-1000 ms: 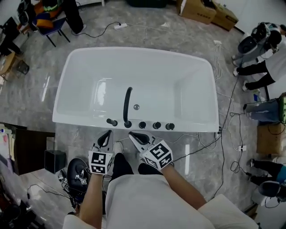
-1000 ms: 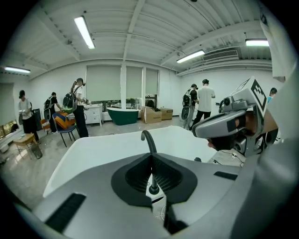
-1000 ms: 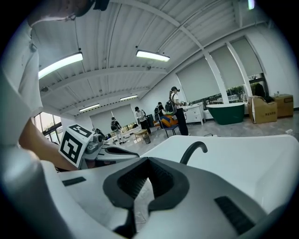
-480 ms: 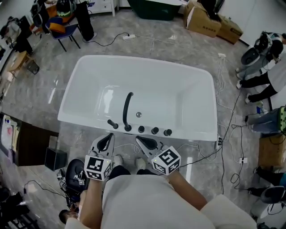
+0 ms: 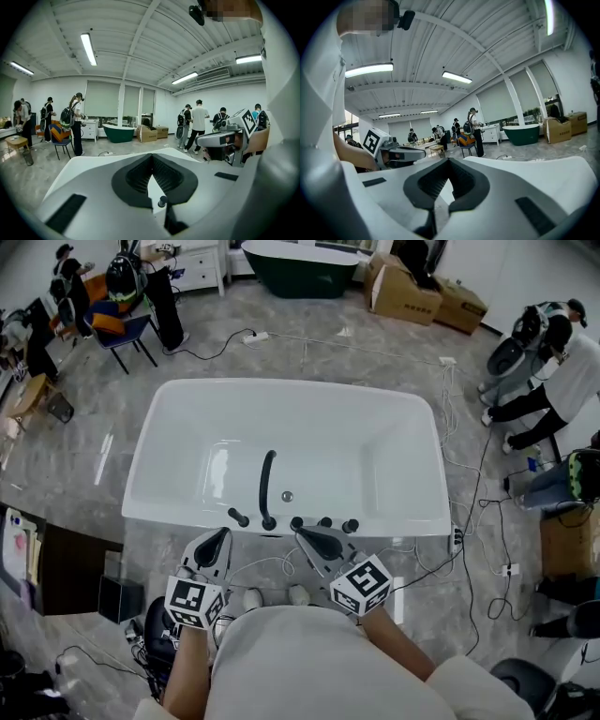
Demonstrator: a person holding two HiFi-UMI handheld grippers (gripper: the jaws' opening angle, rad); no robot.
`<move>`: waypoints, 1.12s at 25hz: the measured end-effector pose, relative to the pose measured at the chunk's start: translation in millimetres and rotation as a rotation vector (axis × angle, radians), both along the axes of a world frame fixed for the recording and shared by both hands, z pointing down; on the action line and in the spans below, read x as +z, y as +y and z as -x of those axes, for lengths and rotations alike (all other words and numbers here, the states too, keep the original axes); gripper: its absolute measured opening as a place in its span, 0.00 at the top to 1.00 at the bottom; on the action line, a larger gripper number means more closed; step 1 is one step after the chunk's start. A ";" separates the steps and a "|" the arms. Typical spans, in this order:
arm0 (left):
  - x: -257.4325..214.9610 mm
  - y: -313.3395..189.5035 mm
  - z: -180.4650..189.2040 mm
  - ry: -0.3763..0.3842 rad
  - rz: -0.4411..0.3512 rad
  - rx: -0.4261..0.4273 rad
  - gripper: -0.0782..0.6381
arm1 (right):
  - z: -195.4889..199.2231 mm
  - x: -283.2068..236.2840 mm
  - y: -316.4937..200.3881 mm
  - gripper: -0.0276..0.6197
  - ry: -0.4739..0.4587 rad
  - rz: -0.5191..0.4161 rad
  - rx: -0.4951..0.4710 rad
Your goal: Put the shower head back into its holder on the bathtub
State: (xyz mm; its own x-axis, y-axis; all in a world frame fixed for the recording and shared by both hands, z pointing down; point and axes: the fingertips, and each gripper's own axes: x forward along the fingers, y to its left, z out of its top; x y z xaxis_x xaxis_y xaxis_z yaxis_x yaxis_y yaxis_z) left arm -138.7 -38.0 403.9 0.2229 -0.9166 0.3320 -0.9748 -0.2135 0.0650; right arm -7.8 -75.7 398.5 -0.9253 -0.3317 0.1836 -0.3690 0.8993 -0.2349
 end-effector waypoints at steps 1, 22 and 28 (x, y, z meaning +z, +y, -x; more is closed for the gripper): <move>-1.4 1.0 4.4 0.003 -0.003 0.003 0.88 | -0.6 -2.0 -1.6 0.93 -0.001 -0.001 0.019; -50.1 -19.7 52.1 0.046 -0.124 0.027 0.88 | 24.3 -60.8 -22.9 0.93 -0.089 -0.044 0.224; -83.3 -45.1 44.6 0.045 -0.194 0.052 0.88 | 42.4 -92.2 -41.5 0.93 -0.087 -0.114 0.208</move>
State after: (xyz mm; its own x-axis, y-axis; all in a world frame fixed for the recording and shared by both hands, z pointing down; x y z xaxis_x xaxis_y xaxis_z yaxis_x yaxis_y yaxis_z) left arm -183.2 -83.0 320.5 0.2826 -0.9491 0.1394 -0.9590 -0.2765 0.0613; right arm -50.1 -117.1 306.3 -0.8455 -0.5310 0.0567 -0.5320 0.8284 -0.1754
